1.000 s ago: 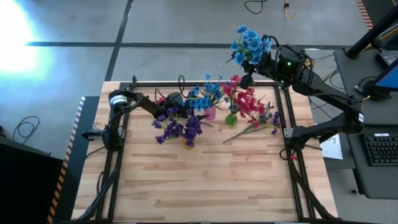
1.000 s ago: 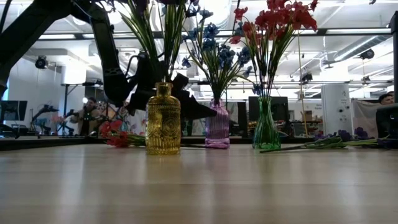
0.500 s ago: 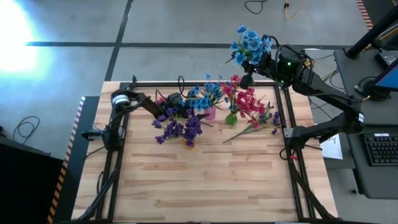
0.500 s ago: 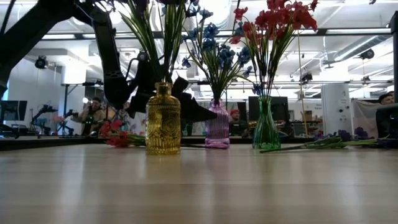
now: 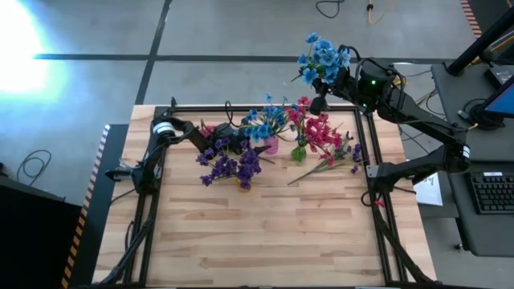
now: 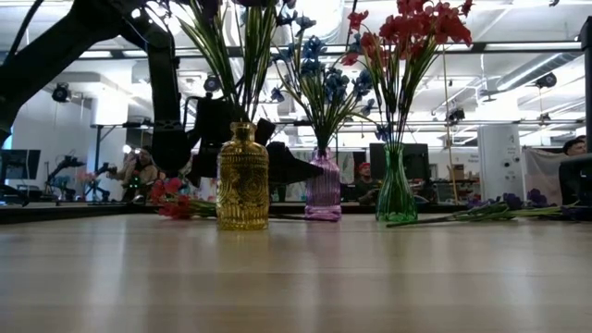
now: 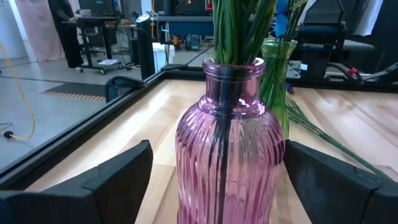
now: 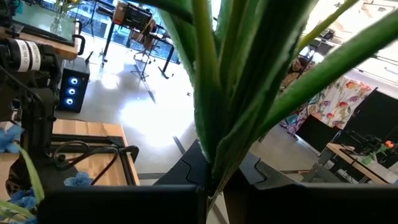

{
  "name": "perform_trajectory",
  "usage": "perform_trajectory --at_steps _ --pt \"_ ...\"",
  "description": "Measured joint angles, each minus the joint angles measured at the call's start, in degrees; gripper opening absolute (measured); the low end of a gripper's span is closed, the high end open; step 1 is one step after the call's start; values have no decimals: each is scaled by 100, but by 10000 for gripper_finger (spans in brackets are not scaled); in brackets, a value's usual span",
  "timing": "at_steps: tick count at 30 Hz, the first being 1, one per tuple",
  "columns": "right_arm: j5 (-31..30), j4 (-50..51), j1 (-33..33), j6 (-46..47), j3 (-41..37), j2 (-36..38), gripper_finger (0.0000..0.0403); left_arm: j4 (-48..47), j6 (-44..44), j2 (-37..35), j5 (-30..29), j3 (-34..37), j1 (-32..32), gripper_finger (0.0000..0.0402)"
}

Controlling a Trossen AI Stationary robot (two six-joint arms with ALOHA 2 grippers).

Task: Sort flowers into vase by color
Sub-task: Put the blue flowers into the pink vase

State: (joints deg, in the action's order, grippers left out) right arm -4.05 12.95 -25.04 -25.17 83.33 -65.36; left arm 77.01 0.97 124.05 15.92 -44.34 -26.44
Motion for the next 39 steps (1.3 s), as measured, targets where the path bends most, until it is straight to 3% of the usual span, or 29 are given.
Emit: perform_trajectory --at_steps 7,14,22,39 --pt "-2 -2 0 -25 0 0 18 -2 0 0 0 0 3 349" --pt "-2 -2 0 -33 2 0 18 7 39 0 -20 13 15 396" --pt "-2 -2 0 -35 0 0 18 42 -122 -1 -162 -2 37 374" --pt "-2 -2 0 -39 0 0 18 114 87 0 -146 13 59 384"
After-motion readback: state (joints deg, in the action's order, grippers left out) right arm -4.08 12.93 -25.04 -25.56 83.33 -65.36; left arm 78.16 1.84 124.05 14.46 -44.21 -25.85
